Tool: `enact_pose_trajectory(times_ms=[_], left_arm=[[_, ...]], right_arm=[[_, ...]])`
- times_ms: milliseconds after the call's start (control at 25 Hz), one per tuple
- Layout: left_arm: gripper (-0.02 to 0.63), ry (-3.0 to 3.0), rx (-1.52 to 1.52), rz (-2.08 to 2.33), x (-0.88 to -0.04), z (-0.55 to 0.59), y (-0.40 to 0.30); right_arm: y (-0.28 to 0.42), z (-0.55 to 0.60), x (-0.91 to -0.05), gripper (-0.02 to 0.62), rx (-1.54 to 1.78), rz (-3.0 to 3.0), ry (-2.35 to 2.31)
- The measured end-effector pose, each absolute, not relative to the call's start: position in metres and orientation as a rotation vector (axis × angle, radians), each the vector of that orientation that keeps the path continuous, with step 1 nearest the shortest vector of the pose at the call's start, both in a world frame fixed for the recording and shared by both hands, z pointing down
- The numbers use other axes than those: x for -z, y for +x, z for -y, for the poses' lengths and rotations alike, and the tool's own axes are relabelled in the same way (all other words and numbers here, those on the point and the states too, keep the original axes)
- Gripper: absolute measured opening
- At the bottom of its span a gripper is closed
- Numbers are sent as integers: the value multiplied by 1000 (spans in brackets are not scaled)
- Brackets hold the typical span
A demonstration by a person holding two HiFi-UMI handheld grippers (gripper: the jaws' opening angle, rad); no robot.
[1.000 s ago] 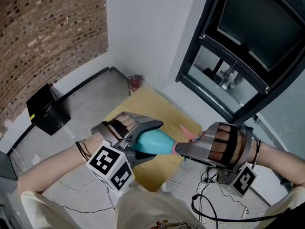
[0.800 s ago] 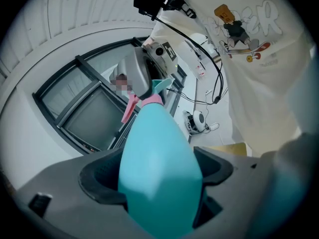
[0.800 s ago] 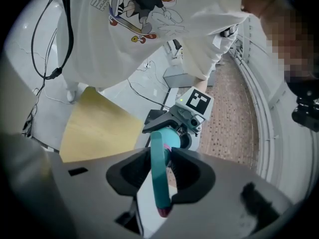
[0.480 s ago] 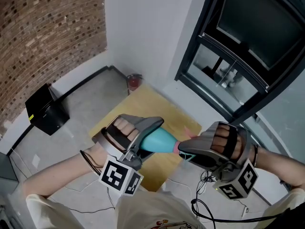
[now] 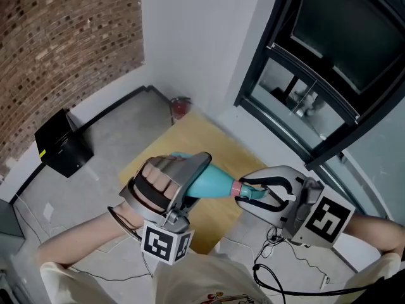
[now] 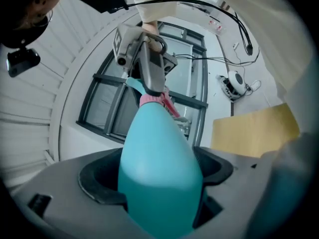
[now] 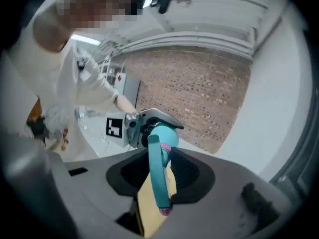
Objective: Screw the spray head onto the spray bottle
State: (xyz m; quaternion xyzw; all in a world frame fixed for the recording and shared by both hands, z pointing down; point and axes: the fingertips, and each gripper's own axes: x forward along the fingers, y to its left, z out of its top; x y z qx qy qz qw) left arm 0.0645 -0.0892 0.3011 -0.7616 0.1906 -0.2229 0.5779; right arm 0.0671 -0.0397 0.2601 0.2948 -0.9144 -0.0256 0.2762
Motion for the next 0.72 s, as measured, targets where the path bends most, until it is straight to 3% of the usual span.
enact_pose_trajectory(times_ms=[200, 480, 720], left_arm=[[433, -1754, 524, -461, -305, 88, 64], [433, -1901, 593, -389, -331, 88, 65], [430, -2167, 698, -464, -377, 78, 37]], right_arm=[[75, 41, -269, 124, -355, 2558, 834], [93, 55, -296, 124, -398, 2487, 870], [152, 95, -412, 124, -480, 2159, 944]])
